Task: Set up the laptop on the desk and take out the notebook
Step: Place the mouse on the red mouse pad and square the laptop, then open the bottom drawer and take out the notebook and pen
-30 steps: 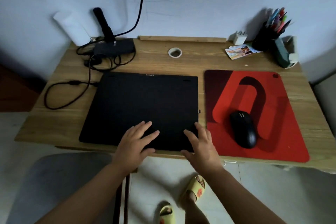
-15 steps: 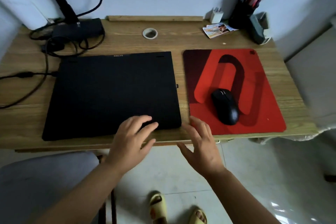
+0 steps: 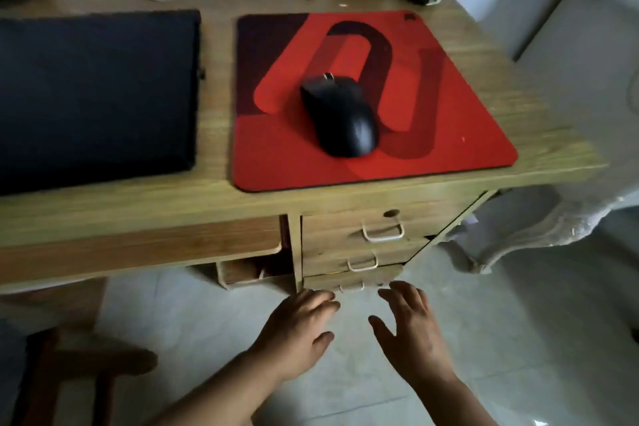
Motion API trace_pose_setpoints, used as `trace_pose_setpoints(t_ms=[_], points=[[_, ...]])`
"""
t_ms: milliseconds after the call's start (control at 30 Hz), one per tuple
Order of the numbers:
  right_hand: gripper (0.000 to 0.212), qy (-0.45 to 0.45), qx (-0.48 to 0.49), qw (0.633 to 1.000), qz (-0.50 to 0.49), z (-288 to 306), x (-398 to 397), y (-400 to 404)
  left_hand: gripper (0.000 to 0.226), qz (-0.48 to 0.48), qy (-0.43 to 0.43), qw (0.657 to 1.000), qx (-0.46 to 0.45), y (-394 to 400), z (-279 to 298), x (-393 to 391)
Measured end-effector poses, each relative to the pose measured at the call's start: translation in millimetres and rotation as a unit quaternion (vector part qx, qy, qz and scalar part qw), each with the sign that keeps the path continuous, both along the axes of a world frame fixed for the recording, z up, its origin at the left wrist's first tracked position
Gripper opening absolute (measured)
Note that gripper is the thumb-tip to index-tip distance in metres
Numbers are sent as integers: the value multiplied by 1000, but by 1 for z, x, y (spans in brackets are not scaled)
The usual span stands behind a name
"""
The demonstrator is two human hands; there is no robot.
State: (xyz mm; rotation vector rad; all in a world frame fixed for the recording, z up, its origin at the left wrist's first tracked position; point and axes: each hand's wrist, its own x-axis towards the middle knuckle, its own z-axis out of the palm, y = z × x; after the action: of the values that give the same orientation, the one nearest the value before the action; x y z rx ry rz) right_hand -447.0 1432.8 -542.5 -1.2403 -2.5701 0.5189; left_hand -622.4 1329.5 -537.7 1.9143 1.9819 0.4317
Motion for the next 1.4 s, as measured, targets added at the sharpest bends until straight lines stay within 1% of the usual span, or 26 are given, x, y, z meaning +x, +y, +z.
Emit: trace_pose_setpoints(t_ms=[67,167,200,267,367,500,567,633,733,800,867,933,1000,1100,1200,1233,1300,1400], points=[[38,7,0,1000,2,-42,-2,19,52,6,14,1000,-7,22,-36,5],[36,40,23,999,8,-103,-8,45,51,19,32,999,6,52,-92,12],[38,51,35,998,7,-120,-12,53,52,30,38,999,2,61,-107,13],[42,65,51,997,7,-146,-18,65,55,43,45,998,24,72,-131,15],[46,81,62,995,17,-174,-26,72,59,60,60,996,37,81,-159,19],[48,99,89,991,-4,-189,-26,77,61,83,96,990,59,88,-175,28],[51,84,83,993,-21,-189,-24,78,62,116,111,985,65,91,-176,33],[53,75,88,993,-14,-187,-21,78,60,152,132,977,71,92,-173,39],[47,89,79,993,4,-185,-16,76,53,163,165,969,82,87,-167,47],[45,94,71,993,20,-186,-6,69,45,148,185,965,114,77,-160,52],[45,96,72,992,33,-187,8,60,41,138,193,955,175,66,-153,54],[48,98,80,991,45,-184,19,52,37,158,178,943,235,56,-143,53],[55,87,87,991,47,-181,30,44,37,193,161,934,252,49,-132,45],[59,46,79,995,43,-181,42,32,38,220,124,942,219,44,-119,26],[48,42,60,996,50,-179,54,21,40,218,9,963,160,41,-106,15],[41,46,52,996,52,-176,58,18,37,219,-6,965,146,40,-104,15],[32,65,26,996,51,-171,66,12,28,210,-4,970,125,42,-103,17],[28,84,-37,995,39,-165,75,4,14,191,-15,978,84,48,-100,24]])
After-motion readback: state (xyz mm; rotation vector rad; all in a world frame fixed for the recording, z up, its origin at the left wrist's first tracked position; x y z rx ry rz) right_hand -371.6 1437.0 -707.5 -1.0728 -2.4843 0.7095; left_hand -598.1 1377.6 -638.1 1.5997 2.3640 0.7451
